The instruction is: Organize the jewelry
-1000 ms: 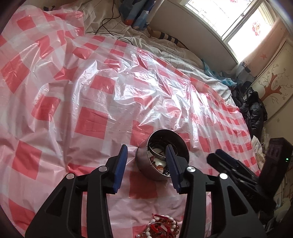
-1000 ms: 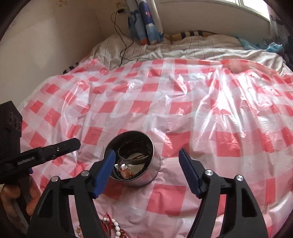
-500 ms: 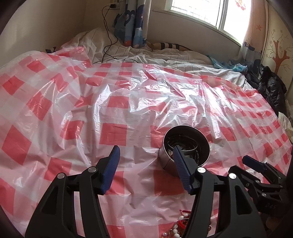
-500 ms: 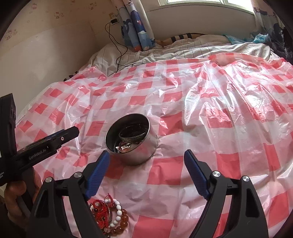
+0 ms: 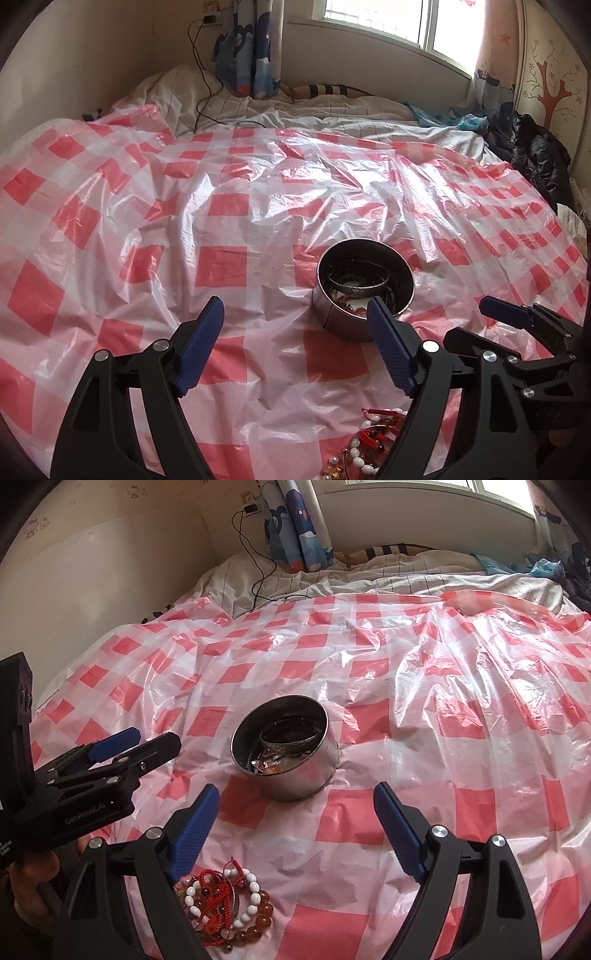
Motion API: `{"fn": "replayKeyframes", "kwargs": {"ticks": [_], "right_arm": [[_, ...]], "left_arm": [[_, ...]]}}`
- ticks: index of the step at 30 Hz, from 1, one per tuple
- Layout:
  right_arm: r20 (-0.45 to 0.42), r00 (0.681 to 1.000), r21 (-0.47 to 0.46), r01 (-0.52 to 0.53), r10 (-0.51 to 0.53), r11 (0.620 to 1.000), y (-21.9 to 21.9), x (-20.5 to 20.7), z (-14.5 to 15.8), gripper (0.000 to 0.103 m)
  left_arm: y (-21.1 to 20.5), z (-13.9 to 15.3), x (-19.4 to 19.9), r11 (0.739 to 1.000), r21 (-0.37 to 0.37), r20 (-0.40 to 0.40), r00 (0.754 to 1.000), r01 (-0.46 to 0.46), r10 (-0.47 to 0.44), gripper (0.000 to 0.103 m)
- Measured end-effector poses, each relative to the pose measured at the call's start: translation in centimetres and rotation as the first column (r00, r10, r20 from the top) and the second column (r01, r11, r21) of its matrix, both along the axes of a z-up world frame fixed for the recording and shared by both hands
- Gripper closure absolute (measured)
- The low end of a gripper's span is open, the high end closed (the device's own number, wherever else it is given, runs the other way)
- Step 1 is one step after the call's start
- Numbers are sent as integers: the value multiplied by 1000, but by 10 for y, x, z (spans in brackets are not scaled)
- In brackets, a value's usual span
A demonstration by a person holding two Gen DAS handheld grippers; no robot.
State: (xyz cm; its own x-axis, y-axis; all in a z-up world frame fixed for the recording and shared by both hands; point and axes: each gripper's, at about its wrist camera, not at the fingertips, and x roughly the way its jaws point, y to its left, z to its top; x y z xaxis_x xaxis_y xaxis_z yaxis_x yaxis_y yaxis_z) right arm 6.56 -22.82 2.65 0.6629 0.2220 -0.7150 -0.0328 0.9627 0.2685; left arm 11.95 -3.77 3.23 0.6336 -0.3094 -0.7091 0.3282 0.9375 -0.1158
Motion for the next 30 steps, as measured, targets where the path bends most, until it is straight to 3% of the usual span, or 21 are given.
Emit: {"fn": "replayKeyframes", "kwargs": {"ticks": [3, 6, 9, 17, 22, 28, 30], "right_arm": [[-8, 1000, 7, -7, 7, 1000, -5, -4, 2, 21], [-20, 1000, -8, -4, 4, 1000, -14, -12, 3, 21], [-37, 999, 9, 4, -3, 1000, -25, -20, 3, 21], [-101, 983, 99, -143, 153, 985, -10, -27, -14, 21], [-85, 965, 45, -243, 246, 969, 23, -28, -23, 23], [-107, 945, 30, -306, 308, 951, 48, -19, -39, 36], [-126, 936, 34, -326, 328, 945, 56, -14, -46, 45]], "left_arm": [[13, -13, 8, 996, -91, -117, 993, 12, -23, 26], [25, -30, 15, 986, -168, -233, 971, 15, -55, 26], [28, -40, 12, 975, -219, -290, 952, 39, -103, 26], [14, -48, 0, 972, -214, -318, 935, 92, -159, 26], [24, -46, 4, 976, -210, -324, 938, 58, -125, 26], [42, -43, 10, 976, -218, -322, 944, -3, -69, 23], [44, -43, 10, 976, -216, -320, 945, -6, -65, 22]]}}
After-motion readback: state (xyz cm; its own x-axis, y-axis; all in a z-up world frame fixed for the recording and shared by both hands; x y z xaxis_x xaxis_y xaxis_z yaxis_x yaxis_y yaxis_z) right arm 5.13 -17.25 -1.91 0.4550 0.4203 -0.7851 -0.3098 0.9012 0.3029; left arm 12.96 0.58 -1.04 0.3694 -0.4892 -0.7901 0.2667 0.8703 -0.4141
